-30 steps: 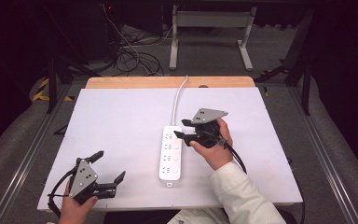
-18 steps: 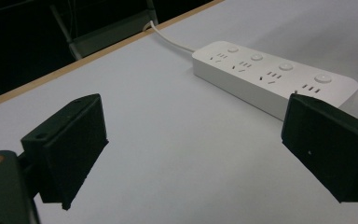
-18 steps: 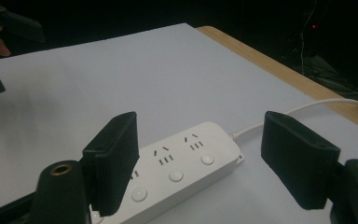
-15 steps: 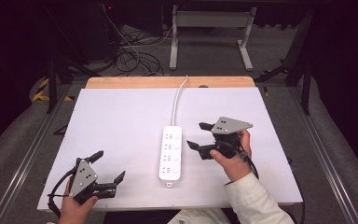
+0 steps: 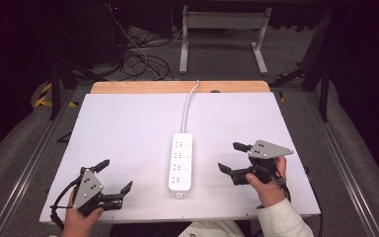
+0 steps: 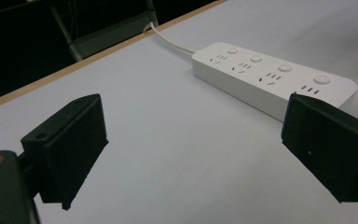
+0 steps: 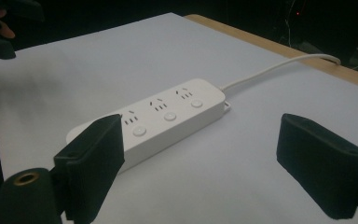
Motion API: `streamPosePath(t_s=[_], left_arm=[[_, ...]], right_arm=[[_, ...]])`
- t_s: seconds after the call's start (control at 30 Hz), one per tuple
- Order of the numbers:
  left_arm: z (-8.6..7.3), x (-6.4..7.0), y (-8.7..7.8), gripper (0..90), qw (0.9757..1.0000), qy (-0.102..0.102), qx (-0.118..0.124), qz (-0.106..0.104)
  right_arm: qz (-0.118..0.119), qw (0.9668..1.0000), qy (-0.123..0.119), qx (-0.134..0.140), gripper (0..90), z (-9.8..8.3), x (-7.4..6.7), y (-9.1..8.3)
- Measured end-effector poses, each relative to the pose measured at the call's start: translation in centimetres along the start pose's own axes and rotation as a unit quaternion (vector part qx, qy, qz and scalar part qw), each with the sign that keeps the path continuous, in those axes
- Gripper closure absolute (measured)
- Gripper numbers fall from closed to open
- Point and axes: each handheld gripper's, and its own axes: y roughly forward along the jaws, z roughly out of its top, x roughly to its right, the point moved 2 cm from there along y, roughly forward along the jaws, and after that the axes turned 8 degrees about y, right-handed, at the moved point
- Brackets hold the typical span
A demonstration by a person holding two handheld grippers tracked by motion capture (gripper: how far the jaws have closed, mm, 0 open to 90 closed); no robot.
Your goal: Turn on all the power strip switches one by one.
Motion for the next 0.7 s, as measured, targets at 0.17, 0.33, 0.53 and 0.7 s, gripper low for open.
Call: streamPosePath(t_s=[0.17,0.33,0.53,0.7], left_arm=[[0.0,0.0,-0.1,7.3,1.0,-0.005,0.003,0.001],[0.0,0.0,-0.3,6.8,0.9999,-0.008,0.001,-0.009],[-0.2,0.1,-0.3,6.5,0.9998,-0.004,-0.007,-0.015],[-0.3,0.3,-0.1,6.8,0.9996,0.014,-0.014,-0.018]], right_arm=[[-0.015,0.9999,0.006,0.0,16.3,-2.4,1.1,-0.3],[-0.034,0.9993,0.012,-0.012,19.1,-4.6,1.7,-0.2],[-0.048,0.9985,0.006,-0.027,12.5,-6.5,1.7,0.0],[-0.052,0.9974,0.007,-0.049,10.0,-7.1,1.8,0.5]])
